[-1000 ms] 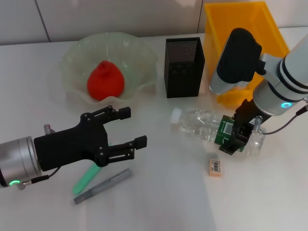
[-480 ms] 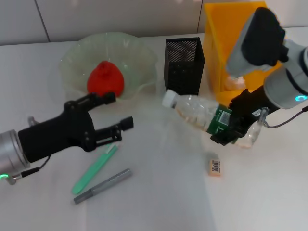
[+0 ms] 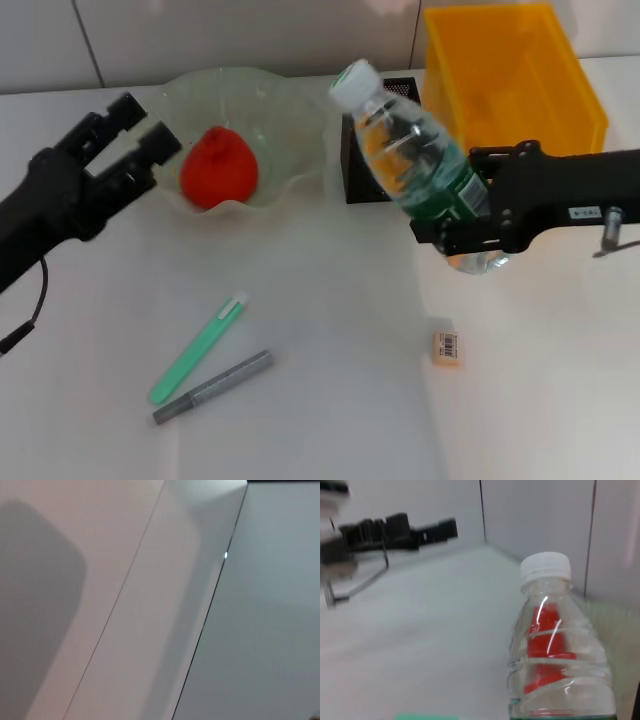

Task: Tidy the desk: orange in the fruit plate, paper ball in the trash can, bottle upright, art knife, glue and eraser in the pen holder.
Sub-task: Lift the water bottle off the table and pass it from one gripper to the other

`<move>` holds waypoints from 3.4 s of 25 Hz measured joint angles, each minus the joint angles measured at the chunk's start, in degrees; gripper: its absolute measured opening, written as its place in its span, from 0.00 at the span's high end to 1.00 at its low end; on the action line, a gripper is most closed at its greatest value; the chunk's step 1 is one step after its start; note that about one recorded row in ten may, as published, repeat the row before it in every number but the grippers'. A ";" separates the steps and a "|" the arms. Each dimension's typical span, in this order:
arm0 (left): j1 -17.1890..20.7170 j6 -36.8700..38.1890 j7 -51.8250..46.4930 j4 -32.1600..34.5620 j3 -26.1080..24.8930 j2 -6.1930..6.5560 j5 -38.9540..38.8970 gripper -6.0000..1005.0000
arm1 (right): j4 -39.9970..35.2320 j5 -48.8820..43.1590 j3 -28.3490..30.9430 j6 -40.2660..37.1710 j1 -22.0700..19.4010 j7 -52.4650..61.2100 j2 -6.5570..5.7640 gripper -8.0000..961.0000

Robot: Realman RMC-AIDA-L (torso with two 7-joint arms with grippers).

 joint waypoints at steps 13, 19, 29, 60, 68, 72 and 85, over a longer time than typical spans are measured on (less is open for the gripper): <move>-6.18 5.44 -2.54 -4.97 6.07 -0.31 -1.63 0.19 | 27.85 19.17 3.04 -6.20 1.05 -28.12 0.00 0.20; -8.45 4.75 1.35 -5.36 10.54 -0.45 -1.57 0.20 | 32.43 19.33 3.00 -8.67 3.37 -31.24 0.15 0.20; -9.05 2.56 3.16 -5.43 11.78 -0.71 -1.55 0.20 | 37.70 19.48 1.92 -10.15 7.44 -33.38 0.12 0.20; -12.07 3.90 -0.49 -5.44 13.64 -0.64 -1.81 0.28 | 42.73 19.45 -0.87 -9.00 11.05 -35.04 0.16 0.20; -12.49 4.06 0.02 -4.90 14.76 -0.70 -1.84 0.43 | 42.74 19.45 -0.88 -9.43 11.04 -35.12 0.09 0.20; -12.50 4.22 0.03 -4.82 14.87 -0.70 -1.70 0.48 | 42.85 19.45 -1.26 -9.94 11.04 -35.48 0.05 0.19; -12.31 4.58 0.11 -4.83 14.85 -0.50 -1.71 0.55 | 43.15 19.65 -1.22 -11.34 11.04 -35.38 -0.04 0.18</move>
